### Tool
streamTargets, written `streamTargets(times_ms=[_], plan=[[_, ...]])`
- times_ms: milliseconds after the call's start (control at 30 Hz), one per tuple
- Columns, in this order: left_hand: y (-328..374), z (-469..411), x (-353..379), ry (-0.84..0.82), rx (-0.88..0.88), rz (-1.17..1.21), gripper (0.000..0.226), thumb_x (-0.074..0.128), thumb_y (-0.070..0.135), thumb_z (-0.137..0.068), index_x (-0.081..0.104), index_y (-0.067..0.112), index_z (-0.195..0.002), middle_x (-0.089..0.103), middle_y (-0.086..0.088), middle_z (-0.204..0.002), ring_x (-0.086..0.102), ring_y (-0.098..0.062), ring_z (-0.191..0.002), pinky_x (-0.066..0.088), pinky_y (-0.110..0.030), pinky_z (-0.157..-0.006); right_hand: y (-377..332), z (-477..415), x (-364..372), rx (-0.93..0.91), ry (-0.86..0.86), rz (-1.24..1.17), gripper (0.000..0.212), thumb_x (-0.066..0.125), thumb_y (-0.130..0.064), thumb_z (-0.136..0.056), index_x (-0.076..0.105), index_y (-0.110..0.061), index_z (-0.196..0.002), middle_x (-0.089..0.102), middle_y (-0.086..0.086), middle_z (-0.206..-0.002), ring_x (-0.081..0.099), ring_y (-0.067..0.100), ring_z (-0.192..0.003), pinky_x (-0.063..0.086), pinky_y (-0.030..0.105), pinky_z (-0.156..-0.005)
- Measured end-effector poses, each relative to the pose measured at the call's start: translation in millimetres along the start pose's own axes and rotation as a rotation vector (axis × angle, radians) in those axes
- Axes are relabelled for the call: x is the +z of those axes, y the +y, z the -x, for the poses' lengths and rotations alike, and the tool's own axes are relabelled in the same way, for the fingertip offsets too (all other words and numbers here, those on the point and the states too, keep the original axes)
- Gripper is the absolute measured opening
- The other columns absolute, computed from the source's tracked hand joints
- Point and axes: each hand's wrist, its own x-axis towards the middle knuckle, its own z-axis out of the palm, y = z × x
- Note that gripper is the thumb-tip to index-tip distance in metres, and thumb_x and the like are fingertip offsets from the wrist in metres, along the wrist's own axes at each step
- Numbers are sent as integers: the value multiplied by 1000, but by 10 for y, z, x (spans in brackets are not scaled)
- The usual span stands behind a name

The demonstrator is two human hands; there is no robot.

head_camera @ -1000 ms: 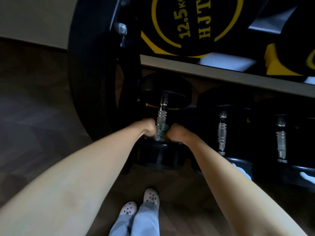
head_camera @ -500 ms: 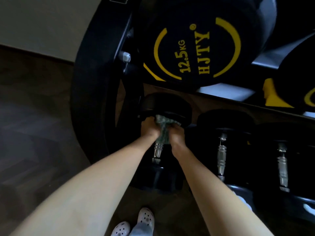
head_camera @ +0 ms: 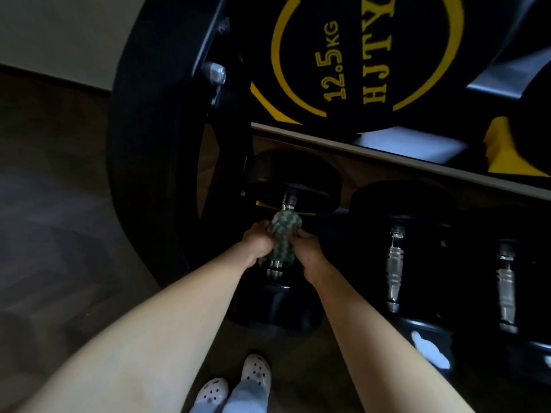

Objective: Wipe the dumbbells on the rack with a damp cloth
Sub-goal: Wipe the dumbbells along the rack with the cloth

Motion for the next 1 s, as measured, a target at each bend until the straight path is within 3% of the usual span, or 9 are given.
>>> streamTargets(times_ms=[100, 167, 300, 400, 533, 700, 833, 900, 1000], plan=[[-108, 115, 28, -25, -8, -150, 41, 53, 13, -91, 50, 9, -132, 53, -13, -133, 52, -29, -120, 44, -29, -95, 122, 41, -46, -2, 4, 203, 21, 52, -14, -94, 67, -1, -101, 64, 20, -110, 61, 32, -105, 48, 41, -94], [-111, 206, 16, -38, 4, -270, 46, 57, 16, -90, 47, 7, -134, 51, -13, -135, 50, -28, -123, 41, -27, -96, 191, 69, -53, 0, -20, 390, 18, 55, -15, -91, 65, -7, -79, 64, 18, -98, 60, 28, -96, 48, 37, -83], [-14, 317, -66, -70, 57, -511, 37, 54, 17, -92, 54, -1, -125, 56, -17, -129, 53, -30, -119, 43, -30, -92, 31, 221, -128, -23, -95, 804, 32, 45, -18, -95, 57, 3, -116, 57, 22, -121, 54, 33, -115, 43, 33, -88], [50, 401, -137, -149, 86, -599, 34, 56, 15, -92, 57, -4, -120, 58, -19, -126, 55, -30, -117, 44, -32, -91, -107, 384, -165, -49, -160, 975, 28, 39, -19, -97, 56, 0, -85, 57, 19, -87, 58, 30, -79, 44, 27, -64], [122, 603, -201, -185, 114, -644, 31, 54, 12, -91, 57, -8, -115, 58, -24, -123, 55, -34, -115, 45, -36, -91, -106, 590, -199, -65, -136, 980, 30, 42, -21, -95, 59, 0, -109, 60, 16, -113, 58, 33, -107, 40, 30, -75], [224, 888, -369, -209, 185, -615, 12, 56, 12, -90, 65, 4, -89, 62, -20, -91, 59, -29, -107, 37, -23, -55, -149, 873, -360, -70, -127, 730, 21, 67, -27, -82, 63, -8, -89, 57, 8, -89, 55, 20, -84, 39, 26, -66], [232, 1062, -401, -149, 252, -566, 20, 60, 14, -89, 67, 3, -104, 63, -18, -116, 57, -28, -111, 44, -26, -86, -119, 1118, -431, -172, -86, 732, 10, 61, -23, -88, 62, -17, -81, 57, 2, -83, 53, 16, -83, 36, 26, -61], [254, 1164, -402, -135, 288, -582, 18, 61, 11, -87, 67, 0, -100, 62, -21, -113, 58, -30, -108, 45, -28, -84, -96, 1231, -454, -213, -74, 727, 13, 59, -22, -89, 63, -16, -78, 58, 1, -79, 53, 16, -81, 36, 25, -59], [337, 1324, -405, -159, 339, -629, 13, 62, 6, -84, 67, -4, -91, 60, -18, -80, 60, -28, -89, 42, -23, -64, -65, 1381, -499, -233, -47, 698, 18, 60, -19, -88, 68, -4, -86, 62, 6, -80, 55, 16, -78, 37, 24, -56]])
